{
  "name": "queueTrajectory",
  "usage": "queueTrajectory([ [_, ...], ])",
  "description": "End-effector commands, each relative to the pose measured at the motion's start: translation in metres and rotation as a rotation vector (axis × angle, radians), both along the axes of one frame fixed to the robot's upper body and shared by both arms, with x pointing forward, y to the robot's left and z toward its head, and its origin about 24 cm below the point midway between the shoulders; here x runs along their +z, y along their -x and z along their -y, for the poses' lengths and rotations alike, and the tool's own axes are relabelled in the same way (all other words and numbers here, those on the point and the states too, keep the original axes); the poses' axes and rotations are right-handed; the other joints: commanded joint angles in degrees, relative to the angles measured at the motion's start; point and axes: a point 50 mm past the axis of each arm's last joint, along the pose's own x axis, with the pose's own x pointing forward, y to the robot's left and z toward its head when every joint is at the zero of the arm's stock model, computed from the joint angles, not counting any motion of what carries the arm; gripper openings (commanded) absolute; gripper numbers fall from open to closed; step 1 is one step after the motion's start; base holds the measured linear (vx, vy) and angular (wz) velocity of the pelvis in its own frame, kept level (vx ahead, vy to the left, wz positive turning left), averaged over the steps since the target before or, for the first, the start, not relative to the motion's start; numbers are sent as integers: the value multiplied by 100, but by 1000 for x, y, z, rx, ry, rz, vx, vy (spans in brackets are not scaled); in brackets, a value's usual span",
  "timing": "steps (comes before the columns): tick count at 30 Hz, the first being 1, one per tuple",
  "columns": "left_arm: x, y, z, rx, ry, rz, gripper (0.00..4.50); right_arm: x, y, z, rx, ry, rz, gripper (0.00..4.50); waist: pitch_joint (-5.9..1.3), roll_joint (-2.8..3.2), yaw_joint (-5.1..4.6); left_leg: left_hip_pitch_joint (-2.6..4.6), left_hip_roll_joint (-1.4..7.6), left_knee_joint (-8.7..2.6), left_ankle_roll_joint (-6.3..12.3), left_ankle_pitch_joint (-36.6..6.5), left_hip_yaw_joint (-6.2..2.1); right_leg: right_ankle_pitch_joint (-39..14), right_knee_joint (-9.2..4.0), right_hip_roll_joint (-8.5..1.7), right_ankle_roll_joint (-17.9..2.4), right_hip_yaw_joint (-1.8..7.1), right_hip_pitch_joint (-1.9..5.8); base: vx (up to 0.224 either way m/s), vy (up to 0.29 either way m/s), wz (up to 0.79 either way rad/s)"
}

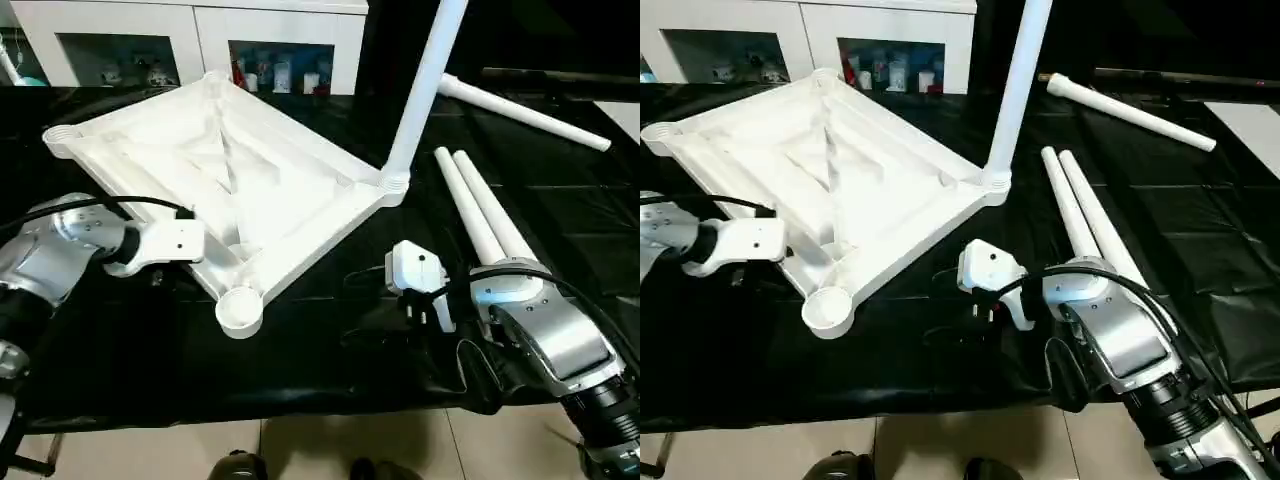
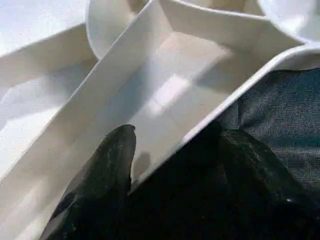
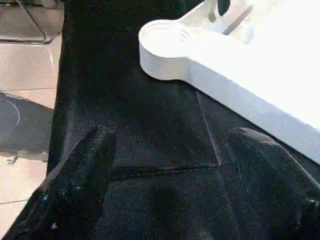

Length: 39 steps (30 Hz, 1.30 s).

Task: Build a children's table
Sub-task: Rotate table base

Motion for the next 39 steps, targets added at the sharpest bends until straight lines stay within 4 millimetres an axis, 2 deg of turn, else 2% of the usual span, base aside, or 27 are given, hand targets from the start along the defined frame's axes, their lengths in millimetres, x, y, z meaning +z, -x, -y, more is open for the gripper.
queueTrajectory([
  [1, -2, 0, 4, -34, -22, -25, 267, 1, 2, 1, 12, 22, 9, 380, -466, 72, 10, 182, 387, -454, -85, -1734, -212, -1821, -382, -423, -1124, 322, 291, 0, 0, 0],
  [3, -3, -1, 7, -53, -26, -34, 250, 1, 2, 1, 12, 27, 10, 380, -463, 68, 7, 181, 387, -457, -91, -1755, -213, -1892, -389, -418, -1101, 319, 286, 0, 0, 0],
  [4, -4, -1, 9, -68, -31, -41, 228, 1, 2, 1, 12, 29, 10, 380, -460, 68, 9, 183, 385, -456, -89, -1768, -213, -1934, -399, -418, -1088, 318, 283, 0, 0, 0],
  [7, -8, -1, 13, -114, -67, -60, 211, 0, 2, 1, 15, 38, 12, 380, -467, 65, 17, 188, 390, -454, -87, -1751, -214, -1952, -402, -427, -1067, 322, 284, 0, 0, 0],
  [9, -9, 0, 14, -146, -102, -62, 199, 0, 3, 1, 16, 39, 11, 380, -471, 54, 3, 167, 394, -458, -85, -1716, -221, -1908, -385, -426, -1060, 317, 298, 0, 0, 0],
  [10, -9, 0, 14, -158, -116, -68, 177, 0, 3, 2, 18, 41, 11, 380, -478, 46, -1, 164, 392, -454, -76, -1686, -220, -1862, -380, -426, -1061, 316, 305, 0, 0, 0],
  [16, -10, -1, 18, -219, -178, -76, 133, -2, 3, 2, 22, 53, 15, 380, -481, 58, -1, 178, 392, -442, -46, -1633, -206, -1761, -377, -419, -1113, 317, 294, 0, 0, 0],
  [23, -11, -2, 19, -195, -171, -116, 90, -3, 4, 2, 21, 60, 18, 380, -485, 52, -5, 172, 394, -444, -72, -1650, -212, -1836, -377, -433, -1120, 317, 309, 0, 0, 0],
  [25, -15, 3, 21, -145, -89, -192, 86, -4, 4, 2, 19, 62, 17, 380, -477, 51, -17, 172, 388, -443, -69, -1618, -203, -1803, -375, -430, -1170, 320, 306, 0, 0, 0],
  [28, -18, 4, 22, -108, -62, -213, 73, -4, 4, 3, 17, 62, 17, 380, -471, 49, -24, 173, 387, -436, -65, -1662, -198, -1834, -376, -432, -1219, 322, 306, 0, 0, 0],
  [34, -21, -4, 33, -52, 45, -127, 57, -5, 3, 3, 11, 68, 20, 380, -445, 33, -34, 165, 371, -434, -62, -1827, -216, -2368, -440, -432, -1046, 314, 299, 0, 0, 0],
  [35, -21, -7, 37, -42, 73, -83, 51, -5, 2, 4, 8, 69, 20, 380, -437, 24, -21, 188, 367, -425, -45, -1900, -220, -2578, -474, -435, -973, 309, 278, 0, 0, 0],
  [39, -21, -14, 45, -14, 141, 14, 43, -6, 1, 5, -1, 76, 23, 380, -443, 7, -35, 144, 364, -439, -25, -1879, -249, -2714, -478, -431, -828, 283, 304, 0, 0, 0],
])
